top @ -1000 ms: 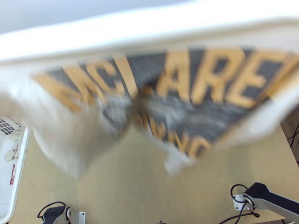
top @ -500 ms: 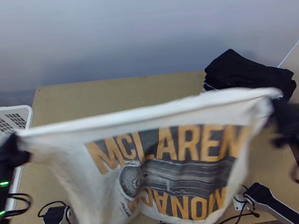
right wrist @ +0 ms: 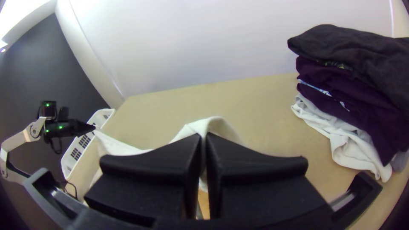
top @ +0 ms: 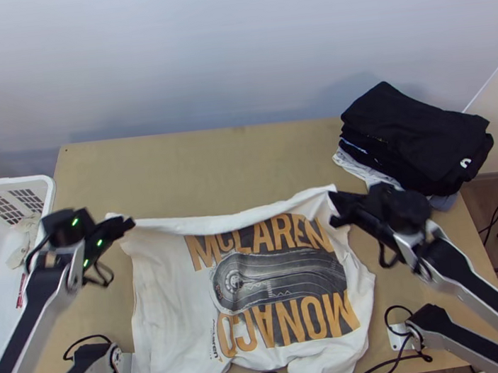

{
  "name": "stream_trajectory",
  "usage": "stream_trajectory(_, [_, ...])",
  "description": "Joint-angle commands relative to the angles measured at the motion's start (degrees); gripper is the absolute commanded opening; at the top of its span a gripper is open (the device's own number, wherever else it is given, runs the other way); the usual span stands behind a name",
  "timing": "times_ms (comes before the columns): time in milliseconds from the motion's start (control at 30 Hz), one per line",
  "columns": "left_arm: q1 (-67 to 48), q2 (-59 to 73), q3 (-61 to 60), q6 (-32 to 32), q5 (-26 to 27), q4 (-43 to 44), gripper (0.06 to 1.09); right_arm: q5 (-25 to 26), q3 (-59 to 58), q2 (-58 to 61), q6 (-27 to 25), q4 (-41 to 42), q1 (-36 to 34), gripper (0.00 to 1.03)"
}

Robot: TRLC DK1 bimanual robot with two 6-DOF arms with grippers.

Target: Fold the t-shirt

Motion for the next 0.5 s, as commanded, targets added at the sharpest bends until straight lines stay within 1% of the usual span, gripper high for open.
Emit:
stream_trajectory(0, [0.5, 26.4, 9.0, 0.2, 1.1, 12.1, 0.09, -4.2, 2.4, 19.8, 0.4, 13.6, -6.6, 0.03])
stream_trajectory(100, [1.1, 35.0, 16.7, 0.1, 1.1, 14.5, 0.09, -4.4, 7.2, 27.4, 0.1, 17.1, -8.2, 0.03])
stream_trajectory(167, [1.2, 39.7, 21.9, 0.0, 1.1, 15.1, 0.09, -4.4, 11.6, 32.4, -0.9, 17.5, -9.7, 0.03])
stream_trajectory(300, [1.7, 48.8, 31.7, 0.0, 0.5, 15.3, 0.09, -4.4, 20.9, 41.6, -1.1, 18.2, -11.8, 0.03])
stream_trajectory(467, [2.3, 58.0, 42.5, 0.1, -0.8, 14.3, 0.09, -4.3, 30.7, 49.0, -1.2, 18.2, -12.2, 0.03])
